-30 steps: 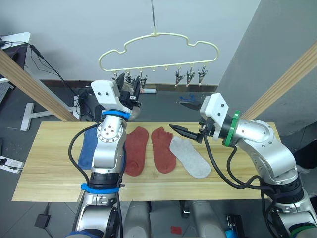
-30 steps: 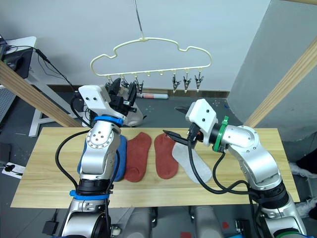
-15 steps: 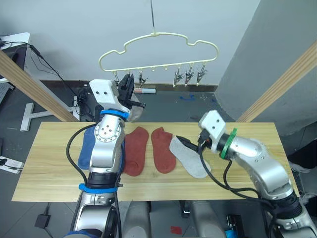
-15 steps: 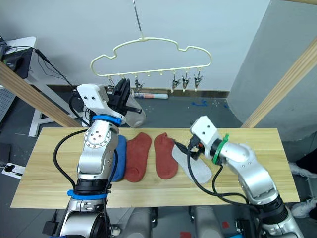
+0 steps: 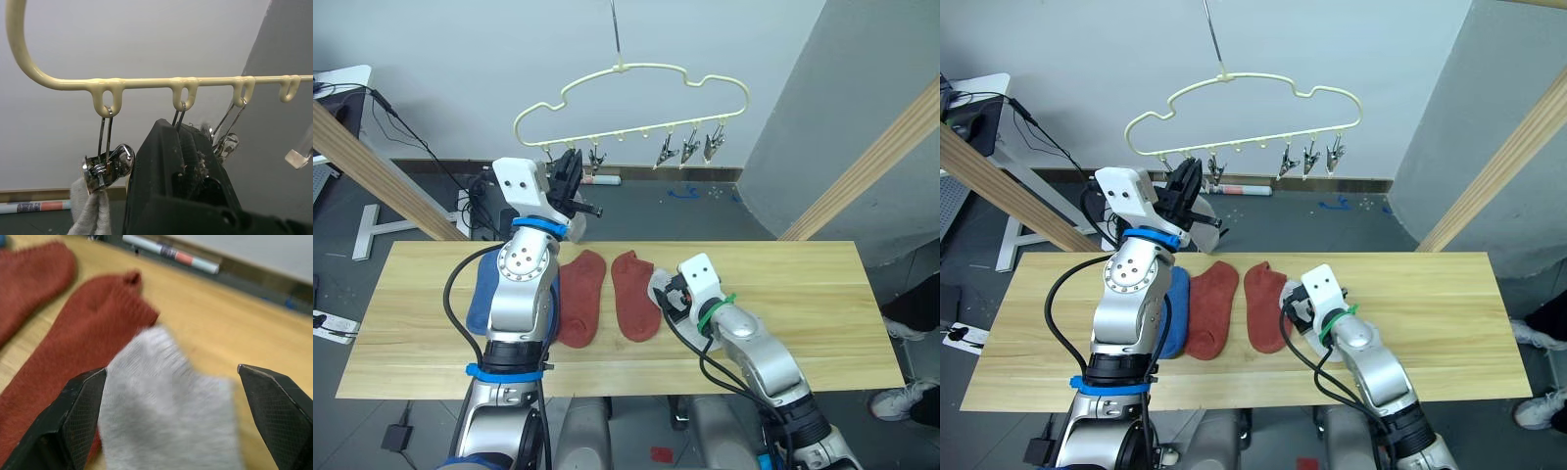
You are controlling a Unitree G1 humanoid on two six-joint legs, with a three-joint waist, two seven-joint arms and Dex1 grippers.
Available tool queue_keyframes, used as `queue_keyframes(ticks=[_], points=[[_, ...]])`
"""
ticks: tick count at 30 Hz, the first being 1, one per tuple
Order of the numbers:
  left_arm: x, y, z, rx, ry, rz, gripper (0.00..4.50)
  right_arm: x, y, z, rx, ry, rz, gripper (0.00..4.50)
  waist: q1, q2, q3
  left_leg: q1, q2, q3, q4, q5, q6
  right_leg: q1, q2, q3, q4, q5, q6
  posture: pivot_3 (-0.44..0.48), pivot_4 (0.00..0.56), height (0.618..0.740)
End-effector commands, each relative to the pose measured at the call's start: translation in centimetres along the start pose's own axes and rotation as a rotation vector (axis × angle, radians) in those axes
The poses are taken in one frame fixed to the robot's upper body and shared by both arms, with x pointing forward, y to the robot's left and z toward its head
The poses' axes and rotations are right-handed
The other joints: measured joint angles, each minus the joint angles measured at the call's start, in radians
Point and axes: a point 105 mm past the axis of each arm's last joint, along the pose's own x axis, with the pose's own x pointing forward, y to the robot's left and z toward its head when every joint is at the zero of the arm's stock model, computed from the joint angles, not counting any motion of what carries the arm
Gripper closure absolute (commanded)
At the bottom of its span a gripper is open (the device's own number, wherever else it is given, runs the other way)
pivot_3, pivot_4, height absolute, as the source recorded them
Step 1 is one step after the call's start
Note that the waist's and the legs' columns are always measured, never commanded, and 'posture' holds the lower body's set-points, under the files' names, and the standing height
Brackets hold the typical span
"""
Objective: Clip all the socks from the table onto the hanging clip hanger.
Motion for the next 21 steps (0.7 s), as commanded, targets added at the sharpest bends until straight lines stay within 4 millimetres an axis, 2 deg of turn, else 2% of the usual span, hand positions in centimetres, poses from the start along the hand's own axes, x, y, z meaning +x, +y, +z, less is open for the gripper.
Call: queue_keyframes(ticks=[1,7,12,17,21], points=[[-0.1,0.1,1.2,0.013,-0.043,-0.008,4.50,0.7,0.3,-0.4,-0.013,-0.016,0.004,0.58,0.000,0.000,0.000,0.000,0.000,0.000,0.000,0.000,0.000,0.000,0.000,0.000,0.000,0.000,0.000,0.001,0.386,0.703],[-0.3,0.2,1.2,0.001,-0.033,-0.039,4.50,1.2,-0.2,-1.0,-0.042,-0.009,-0.004,2.70,0.000,0.000,0.001,0.000,0.000,-0.001,0.000,0.000,0.000,0.000,0.000,0.000,0.000,0.000,0.000,0.013,0.392,0.703],[-0.6,0.6,1.7,-0.050,-0.013,-0.102,4.50,0.2,-0.2,0.3,-0.083,-0.060,0.034,4.45,0.000,0.001,0.003,0.000,0.000,0.000,0.000,0.000,0.000,0.000,0.000,0.000,0.000,0.000,0.000,0.009,0.396,0.703],[-0.8,1.3,2.4,-0.104,0.020,-0.172,4.50,-1.7,0.6,2.1,-0.130,-0.109,0.128,4.45,0.000,0.001,0.017,0.000,0.000,0.000,0.000,0.000,0.000,0.000,0.000,0.000,0.000,0.000,0.000,0.009,0.399,0.703],[-0.8,1.7,3.3,-0.174,0.045,-0.227,4.50,-2.8,1.7,4.8,-0.230,-0.180,0.209,4.45,-0.002,0.001,0.021,0.000,0.001,-0.001,0.000,0.000,0.000,-0.001,0.001,0.000,0.001,0.000,0.000,0.008,0.399,0.703]])
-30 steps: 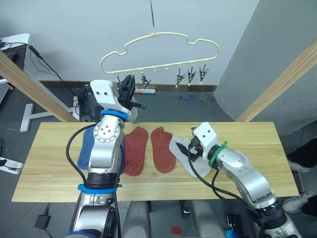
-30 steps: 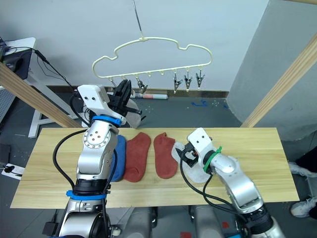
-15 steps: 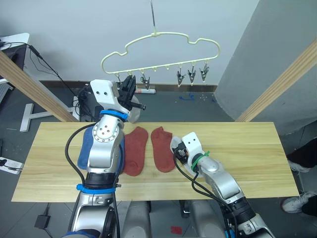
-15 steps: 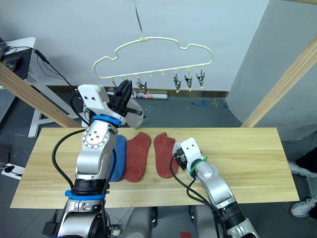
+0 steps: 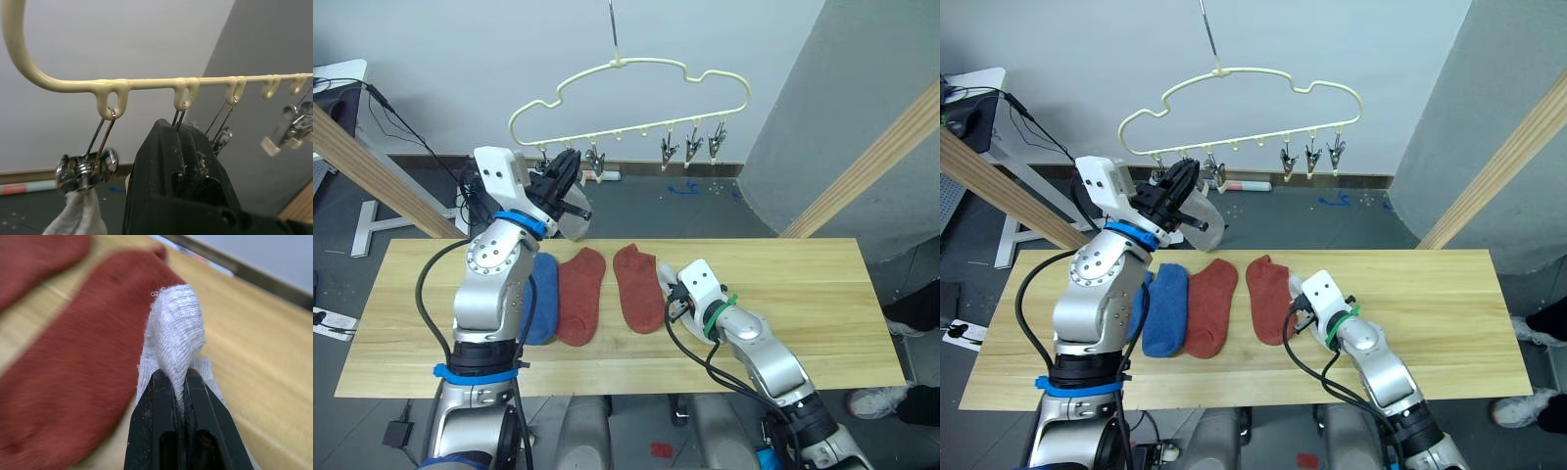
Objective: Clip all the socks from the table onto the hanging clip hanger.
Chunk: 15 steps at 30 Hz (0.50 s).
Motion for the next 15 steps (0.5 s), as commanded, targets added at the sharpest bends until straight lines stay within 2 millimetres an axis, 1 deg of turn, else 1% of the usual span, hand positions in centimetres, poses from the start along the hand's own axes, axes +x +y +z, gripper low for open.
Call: queue_keyframes(ticks=[1,5,9,12,15], points=[[-0.2,0.0,1.9,-0.053,-0.020,-0.056,4.50,-0.3,1.2,4.1,-0.077,-0.114,0.087,4.45,-0.001,0.000,0.002,0.000,0.000,0.000,0.000,0.000,0.000,0.000,0.000,0.000,0.000,0.000,0.000,0.008,0.399,0.703],[0.0,0.0,2.7,-0.134,0.004,-0.084,4.50,0.9,1.4,7.6,-0.139,-0.185,0.115,4.45,-0.002,0.000,0.006,0.000,0.000,0.000,0.000,0.001,-0.002,0.000,0.000,0.000,0.001,0.000,0.000,0.018,0.392,0.703],[0.1,-1.0,3.2,-0.169,0.018,-0.135,4.50,2.7,1.0,10.2,-0.139,-0.245,0.110,4.45,0.000,0.000,0.006,-0.001,0.000,-0.002,0.000,0.001,-0.002,0.000,0.000,-0.001,0.000,0.000,0.000,0.027,0.385,0.703],[0.1,-1.2,3.3,-0.176,0.030,-0.152,4.50,4.0,0.7,11.3,-0.138,-0.272,0.110,4.45,0.002,0.000,0.006,-0.002,0.000,-0.002,0.000,0.002,-0.004,-0.001,0.000,-0.001,0.000,0.000,0.000,0.036,0.376,0.703],[-0.1,-1.5,3.2,-0.181,0.044,-0.167,4.50,5.0,0.5,12.0,-0.140,-0.292,0.111,4.45,0.005,0.000,0.006,-0.004,0.000,-0.002,0.000,0.002,-0.005,-0.002,-0.001,-0.002,-0.001,0.000,0.000,0.036,0.376,0.703]])
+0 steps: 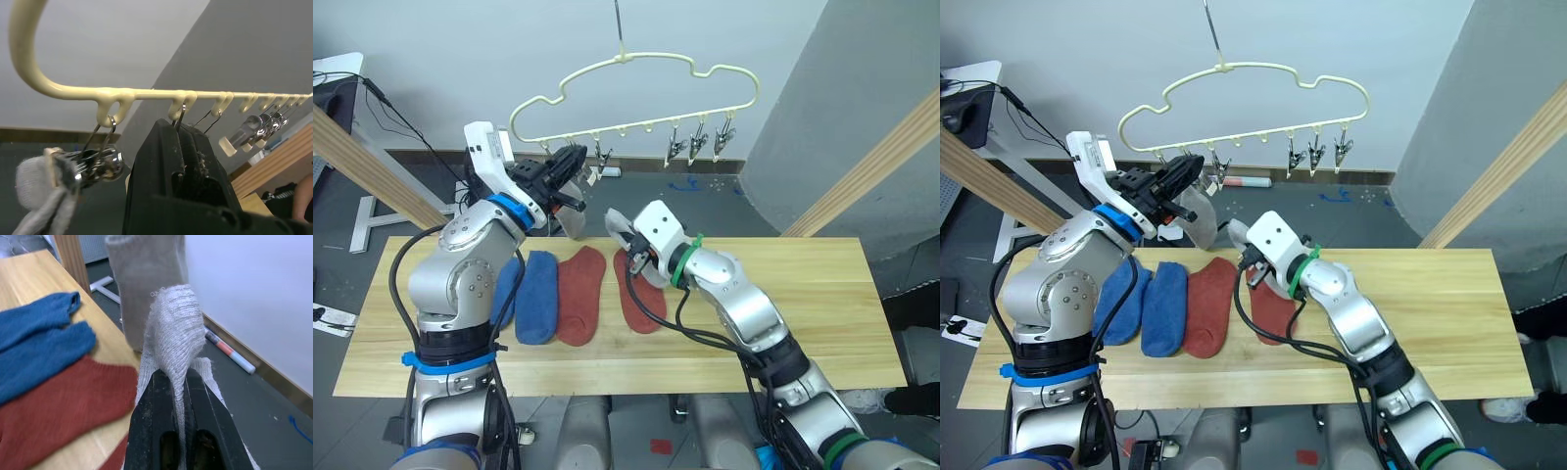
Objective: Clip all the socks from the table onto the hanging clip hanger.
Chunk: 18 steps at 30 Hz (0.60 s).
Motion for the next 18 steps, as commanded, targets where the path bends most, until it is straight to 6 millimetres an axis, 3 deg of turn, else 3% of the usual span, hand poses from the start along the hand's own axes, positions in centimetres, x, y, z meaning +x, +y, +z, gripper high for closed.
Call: queue_keyframes(ticks=[1,7,18], points=[[-0.4,-1.0,1.3,0.028,-0.031,-0.045,4.50,1.0,-0.6,1.6,-0.010,-0.079,-0.009,4.45,0.000,0.000,0.000,-0.001,0.000,0.000,0.000,0.000,0.000,0.000,0.000,0.000,0.000,0.000,0.000,0.037,0.374,0.703],[-0.5,-1.1,1.0,0.024,-0.018,-0.041,4.50,2.2,-1.0,3.4,-0.031,-0.147,-0.004,4.45,0.001,0.000,0.000,-0.001,0.000,0.000,0.000,0.000,0.000,-0.002,0.000,0.000,0.001,0.000,0.000,0.043,0.369,0.703],[-0.7,-1.1,0.6,0.027,-0.013,-0.033,4.50,2.4,-0.7,6.1,-0.067,-0.247,0.012,4.45,0.001,0.000,0.000,-0.001,0.000,-0.001,0.000,0.000,0.000,-0.002,0.000,0.000,0.001,0.000,0.000,0.043,0.369,0.703]])
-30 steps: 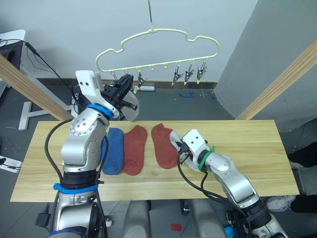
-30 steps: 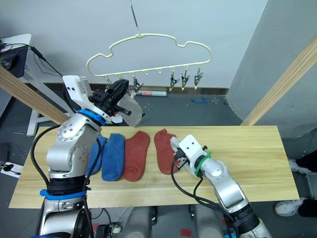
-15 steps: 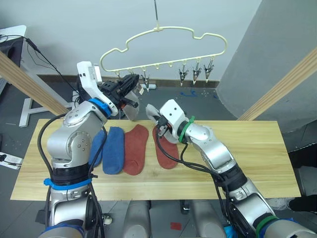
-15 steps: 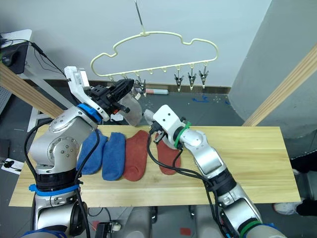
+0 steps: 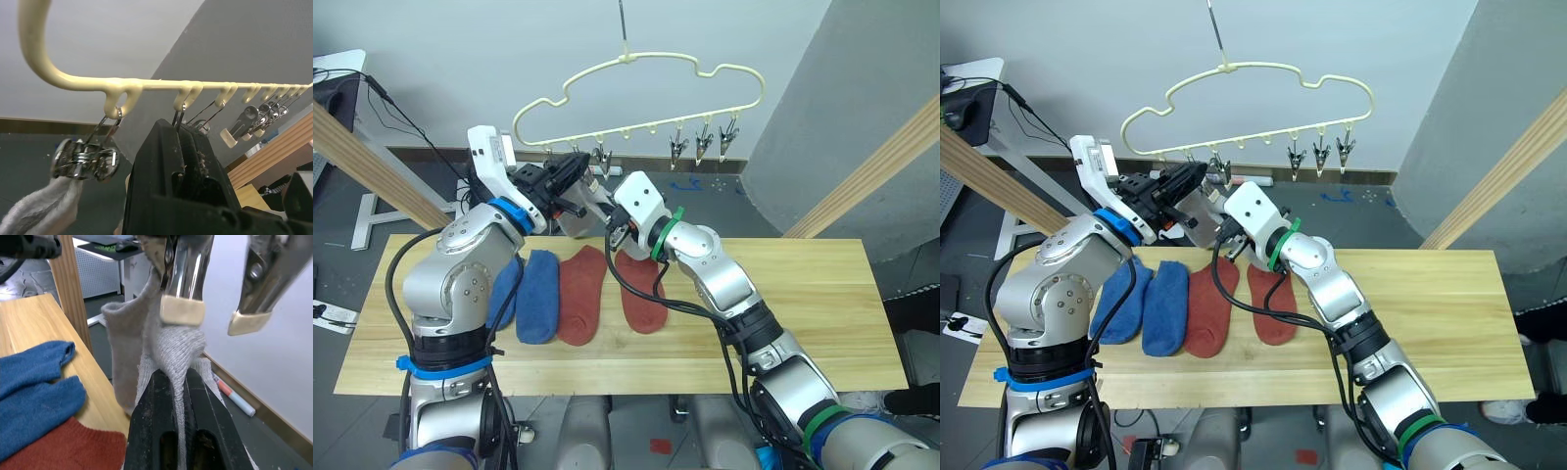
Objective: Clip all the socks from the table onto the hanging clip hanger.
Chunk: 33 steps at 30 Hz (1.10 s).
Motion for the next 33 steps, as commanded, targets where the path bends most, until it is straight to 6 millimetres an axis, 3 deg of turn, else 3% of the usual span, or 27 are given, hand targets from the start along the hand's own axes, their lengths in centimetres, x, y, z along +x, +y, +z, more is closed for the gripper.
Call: queue_keyframes(ticks=[1,10,20,28,33], points=[[-0.3,-0.7,1.0,0.037,-0.041,-0.017,4.50,0.2,0.0,2.5,-0.028,-0.091,0.010,4.45,0.000,0.000,0.000,0.000,0.000,0.000,0.000,0.000,0.000,0.000,0.000,0.000,0.000,0.000,0.000,0.044,0.368,0.703],[-0.6,-0.6,0.2,0.029,-0.006,-0.018,4.50,0.3,0.4,3.2,-0.029,-0.117,0.023,4.45,0.000,0.000,0.000,0.000,0.000,0.000,0.000,0.000,0.000,0.000,0.000,0.000,0.000,0.000,0.000,0.044,0.371,0.703],[-1.9,-0.7,-0.6,0.091,0.044,-0.045,1.39,0.4,0.3,3.4,-0.019,-0.127,0.021,4.50,0.000,0.000,0.000,0.000,0.000,-0.001,0.000,0.000,0.000,0.000,0.000,0.000,0.001,0.000,0.000,0.053,0.372,0.703],[-2.9,-1.0,-0.9,0.192,0.056,-0.064,1.39,0.3,0.5,2.9,-0.009,-0.109,0.035,4.50,0.001,0.000,0.000,0.000,0.000,-0.001,0.000,-0.001,0.001,0.000,0.000,0.000,0.001,0.000,-0.001,0.062,0.372,0.703],[-3.2,-0.9,-0.9,0.245,0.040,-0.048,1.35,-0.1,0.8,1.9,-0.059,-0.068,0.066,3.03,0.002,0.000,0.000,0.000,0.000,-0.001,0.000,-0.001,0.002,0.000,0.000,0.000,0.001,0.000,0.000,0.057,0.375,0.703]])
